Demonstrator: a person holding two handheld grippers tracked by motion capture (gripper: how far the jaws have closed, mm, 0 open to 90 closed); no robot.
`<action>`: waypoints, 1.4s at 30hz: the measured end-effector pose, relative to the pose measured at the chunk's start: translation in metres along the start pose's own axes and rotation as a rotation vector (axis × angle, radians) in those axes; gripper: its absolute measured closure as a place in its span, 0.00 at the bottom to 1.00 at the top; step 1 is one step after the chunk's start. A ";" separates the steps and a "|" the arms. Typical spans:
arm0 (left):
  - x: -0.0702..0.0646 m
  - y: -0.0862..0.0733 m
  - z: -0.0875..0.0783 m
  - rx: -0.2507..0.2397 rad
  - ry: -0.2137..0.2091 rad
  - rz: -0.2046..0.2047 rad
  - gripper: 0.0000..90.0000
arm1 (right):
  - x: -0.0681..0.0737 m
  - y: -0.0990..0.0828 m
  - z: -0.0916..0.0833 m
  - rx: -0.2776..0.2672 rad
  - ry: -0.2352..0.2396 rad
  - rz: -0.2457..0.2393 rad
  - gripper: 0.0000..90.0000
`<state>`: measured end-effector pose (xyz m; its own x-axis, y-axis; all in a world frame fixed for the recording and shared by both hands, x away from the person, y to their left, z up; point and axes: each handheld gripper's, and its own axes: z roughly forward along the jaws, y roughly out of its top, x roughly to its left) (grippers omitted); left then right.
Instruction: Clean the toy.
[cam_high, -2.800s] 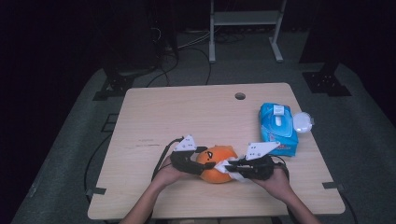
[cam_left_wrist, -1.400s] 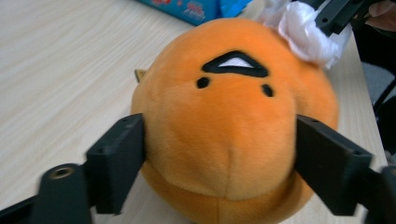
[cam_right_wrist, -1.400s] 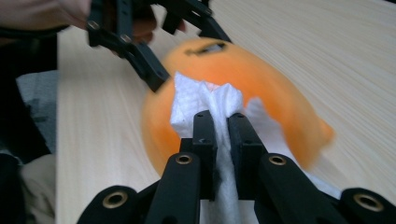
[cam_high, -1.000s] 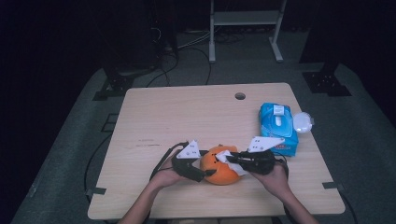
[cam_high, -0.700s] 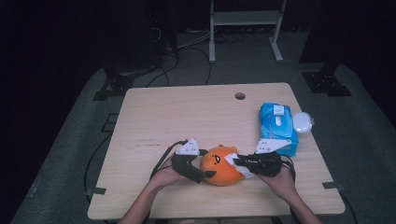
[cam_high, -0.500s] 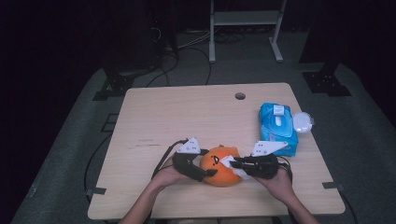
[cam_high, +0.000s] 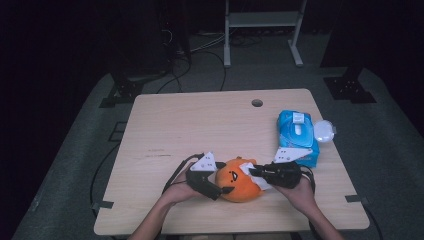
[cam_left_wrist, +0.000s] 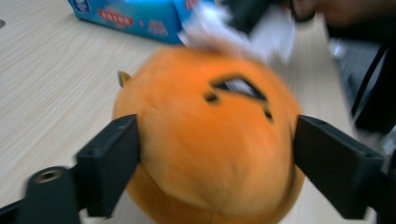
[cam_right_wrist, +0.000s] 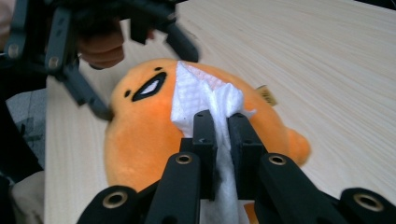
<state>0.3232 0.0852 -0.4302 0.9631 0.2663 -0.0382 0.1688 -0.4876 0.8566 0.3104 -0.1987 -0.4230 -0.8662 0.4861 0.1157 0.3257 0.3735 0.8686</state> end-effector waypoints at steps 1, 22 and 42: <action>0.001 0.002 0.000 -0.012 0.001 -0.023 0.14 | 0.000 0.000 0.000 0.000 0.000 0.000 0.91; 0.014 -0.016 -0.005 0.011 0.002 -0.033 0.29 | 0.002 -0.008 -0.003 0.008 0.019 0.022 0.91; -0.007 -0.004 0.006 0.015 0.006 0.133 0.34 | -0.003 -0.006 -0.004 -0.009 0.015 0.023 0.91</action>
<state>0.3166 0.0805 -0.4366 0.9759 0.2037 0.0787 0.0426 -0.5310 0.8463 0.3094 -0.2053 -0.4267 -0.8641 0.4828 0.1423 0.3417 0.3552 0.8701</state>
